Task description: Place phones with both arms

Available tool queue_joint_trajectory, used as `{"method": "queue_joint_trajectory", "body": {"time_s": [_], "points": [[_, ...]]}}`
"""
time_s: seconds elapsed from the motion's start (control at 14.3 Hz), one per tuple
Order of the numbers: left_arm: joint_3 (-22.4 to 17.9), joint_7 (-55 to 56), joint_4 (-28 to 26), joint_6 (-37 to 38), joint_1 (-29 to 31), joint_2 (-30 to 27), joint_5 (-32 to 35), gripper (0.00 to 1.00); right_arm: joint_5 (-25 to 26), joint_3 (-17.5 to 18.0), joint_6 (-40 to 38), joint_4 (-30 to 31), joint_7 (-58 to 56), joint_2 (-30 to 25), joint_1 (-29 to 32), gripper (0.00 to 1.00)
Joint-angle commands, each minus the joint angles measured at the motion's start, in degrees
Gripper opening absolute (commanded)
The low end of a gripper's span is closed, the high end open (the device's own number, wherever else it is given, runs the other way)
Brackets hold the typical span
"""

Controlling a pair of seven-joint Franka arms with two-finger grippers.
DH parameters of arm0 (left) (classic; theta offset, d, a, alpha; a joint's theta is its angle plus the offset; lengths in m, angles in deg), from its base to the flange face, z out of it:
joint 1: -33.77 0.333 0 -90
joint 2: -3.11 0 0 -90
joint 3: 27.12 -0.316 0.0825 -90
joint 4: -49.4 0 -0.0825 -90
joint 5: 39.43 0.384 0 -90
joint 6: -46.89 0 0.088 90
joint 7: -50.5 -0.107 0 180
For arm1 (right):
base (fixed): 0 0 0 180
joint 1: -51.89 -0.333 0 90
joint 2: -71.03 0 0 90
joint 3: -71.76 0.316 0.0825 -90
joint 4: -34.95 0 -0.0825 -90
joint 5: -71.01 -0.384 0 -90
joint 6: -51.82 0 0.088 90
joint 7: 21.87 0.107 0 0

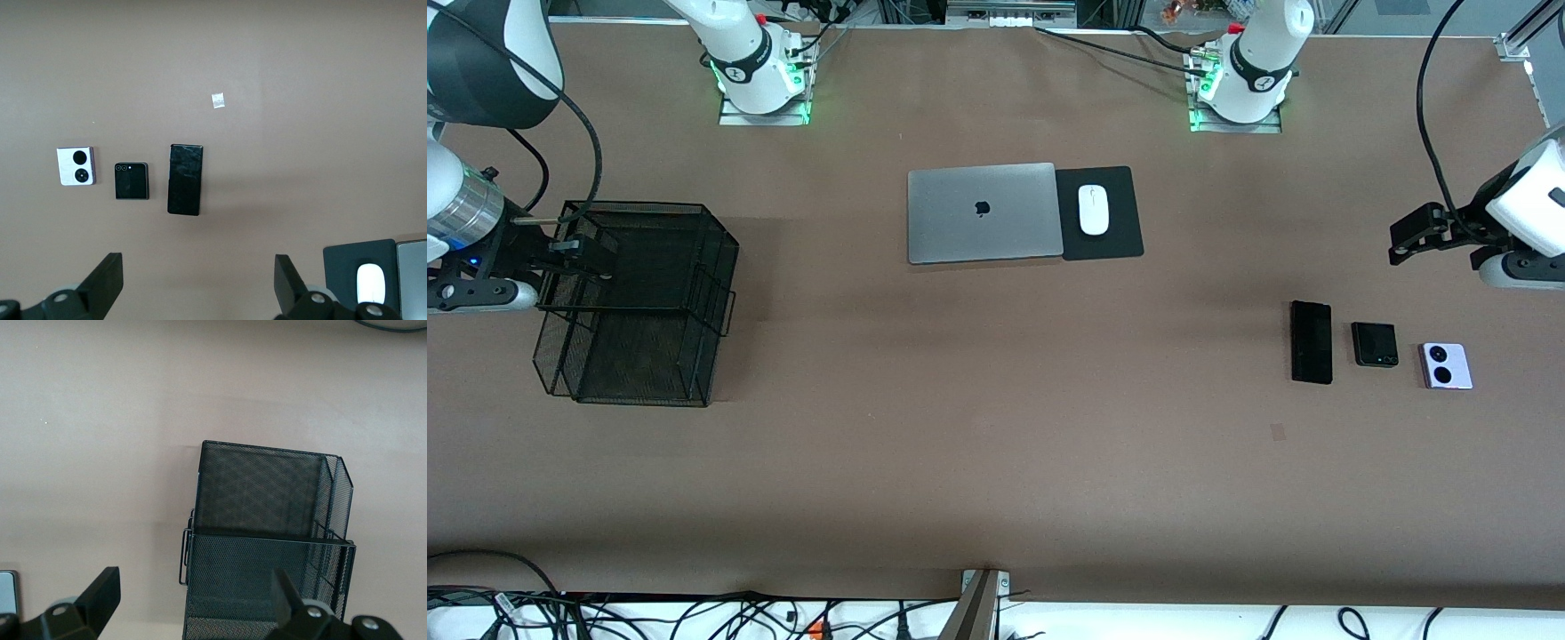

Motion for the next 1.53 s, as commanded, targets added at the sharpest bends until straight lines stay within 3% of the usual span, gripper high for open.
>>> {"method": "queue_joint_trajectory", "body": {"time_s": [0.0,0.84,1.12,1.46], "points": [[0.2,-1.2,-0.2,-1.3,0.2,1.8,3.1,1.0,-1.0,-0.2,-1.1,-1.2,0.6,0.5,-0.1,1.0],[0.2,-1.5,-0.2,-1.2,0.2,2.3,3.2,1.0,-1.3,-0.4,-1.1,-1.3,0.5,0.7,0.0,1.0],[0.1,-11.3,-0.2,-2.2,0.3,5.9,5.5,1.0,-1.3,-0.4,-1.1,-1.3,0.3,0.7,0.5,1.0],[0.4,-12.0,-0.8,-2.3,-0.6,10.3,7.6,1.0,-1.3,-0.4,-1.1,-1.2,0.0,0.7,0.2,1.0]]}}
